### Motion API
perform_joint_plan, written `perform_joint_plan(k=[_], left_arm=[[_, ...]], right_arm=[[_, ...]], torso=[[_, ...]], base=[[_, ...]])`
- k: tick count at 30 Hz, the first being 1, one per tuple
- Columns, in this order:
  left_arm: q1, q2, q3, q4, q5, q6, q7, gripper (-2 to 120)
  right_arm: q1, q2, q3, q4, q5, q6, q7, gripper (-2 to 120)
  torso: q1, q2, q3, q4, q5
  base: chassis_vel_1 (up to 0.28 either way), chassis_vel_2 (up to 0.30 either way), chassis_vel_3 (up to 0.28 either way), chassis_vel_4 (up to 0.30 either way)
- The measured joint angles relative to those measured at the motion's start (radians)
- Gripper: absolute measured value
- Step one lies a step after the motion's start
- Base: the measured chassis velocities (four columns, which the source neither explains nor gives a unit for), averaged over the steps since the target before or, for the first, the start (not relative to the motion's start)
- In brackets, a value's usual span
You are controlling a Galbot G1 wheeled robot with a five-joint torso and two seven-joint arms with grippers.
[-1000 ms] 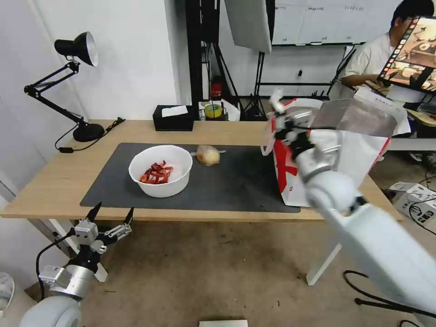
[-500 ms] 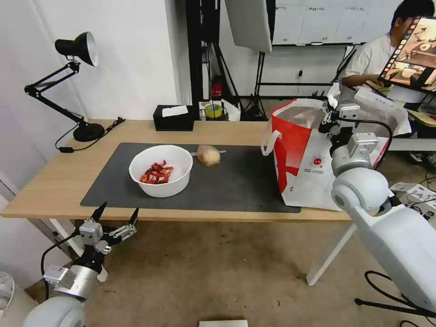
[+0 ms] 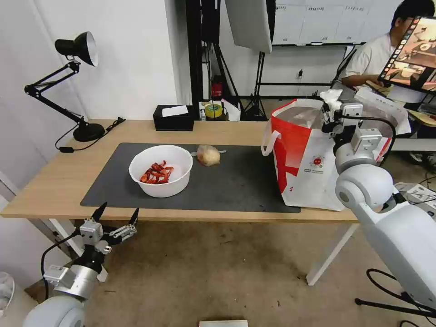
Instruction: Pick up the trash from the table and place it into the takeout bag.
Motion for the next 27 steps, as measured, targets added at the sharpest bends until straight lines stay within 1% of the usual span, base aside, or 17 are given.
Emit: perform_joint_plan(k=[1,4,5,7,8,9,12,16,19,20,23,24,26,27], left_arm=[[0.000,0.000,0.000,0.000,0.000,0.000,0.000,100],[-0.005,0.001,0.004,0.001,0.000,0.000,0.000,100],[-0.005,0.001,0.004,0.001,0.000,0.000,0.000,100],[-0.007,0.003,0.004,0.000,-0.001,0.000,0.000,100],[-0.007,0.003,0.004,0.000,-0.001,0.000,0.000,100],[-0.008,0.004,0.004,0.000,-0.002,0.000,0.000,100],[-0.009,0.006,0.003,-0.002,-0.003,0.000,-0.001,100],[-0.009,0.006,0.002,-0.004,-0.003,0.000,-0.004,100],[-0.007,0.005,0.003,-0.010,-0.002,0.000,-0.019,100],[-0.007,0.005,0.003,-0.010,-0.002,0.000,-0.019,100],[-0.005,0.005,0.002,-0.015,-0.002,-0.001,-0.020,100],[-0.005,0.005,0.002,-0.015,-0.002,-0.001,-0.020,100],[-0.003,0.005,0.001,-0.016,0.000,-0.005,-0.020,100],[-0.002,0.003,0.001,-0.017,0.001,-0.007,-0.020,100]], right_arm=[[0.000,0.000,0.000,0.000,0.000,0.000,0.000,59],[-0.001,-0.001,-0.001,0.001,0.000,0.000,-0.002,75],[-0.001,-0.001,-0.001,0.001,0.000,0.000,-0.002,75],[-0.004,-0.002,-0.001,0.009,0.009,0.001,-0.005,84],[-0.004,-0.002,-0.001,0.009,0.009,0.001,-0.005,84],[-0.005,-0.003,0.000,0.015,0.017,0.005,-0.009,89],[-0.017,-0.008,0.006,0.040,0.048,0.039,-0.034,99],[-0.027,-0.012,0.010,0.061,0.072,0.061,-0.053,100],[-0.055,-0.023,0.020,0.103,0.100,0.117,-0.132,100],[-0.055,-0.023,0.020,0.103,0.100,0.117,-0.132,100],[-0.102,-0.034,0.028,0.148,0.117,0.147,-0.200,100],[-0.102,-0.034,0.028,0.148,0.117,0.147,-0.200,100],[-0.151,-0.040,0.037,0.185,0.119,0.155,-0.248,100],[-0.192,-0.044,0.047,0.213,0.119,0.157,-0.289,100]], torso=[[0.000,0.000,0.000,0.0000,0.0000],[0.000,0.000,0.000,0.0000,0.0000],[0.000,0.000,0.000,0.0000,0.0000],[0.000,0.000,0.000,0.0000,0.0000],[0.000,0.000,0.000,0.0000,0.0000],[0.000,0.000,0.000,0.0000,0.0000],[0.000,0.000,0.000,0.0000,0.0000],[0.000,0.000,0.000,0.0000,0.0000],[0.000,0.000,0.000,0.0000,-0.0001],[0.000,0.000,0.000,0.0000,-0.0001],[0.000,0.000,0.000,0.0000,0.0000],[0.000,0.000,0.000,0.0000,0.0000],[0.000,0.000,0.000,0.0000,-0.0001],[0.000,0.000,0.000,0.0001,0.0000]], base=[[0.000,0.000,0.000,0.000],[0.000,0.000,0.000,0.000],[0.000,0.000,0.000,0.000],[0.000,0.000,0.000,0.000],[0.000,0.000,0.000,0.000],[0.000,0.000,0.000,0.000],[0.000,0.000,0.000,0.000],[0.000,0.000,0.000,0.000],[0.000,0.000,0.000,0.000],[0.000,0.000,0.000,0.000],[0.000,0.000,0.000,0.000],[0.000,0.000,0.000,0.000],[0.000,0.000,0.000,0.000],[0.000,0.000,0.000,0.000]])
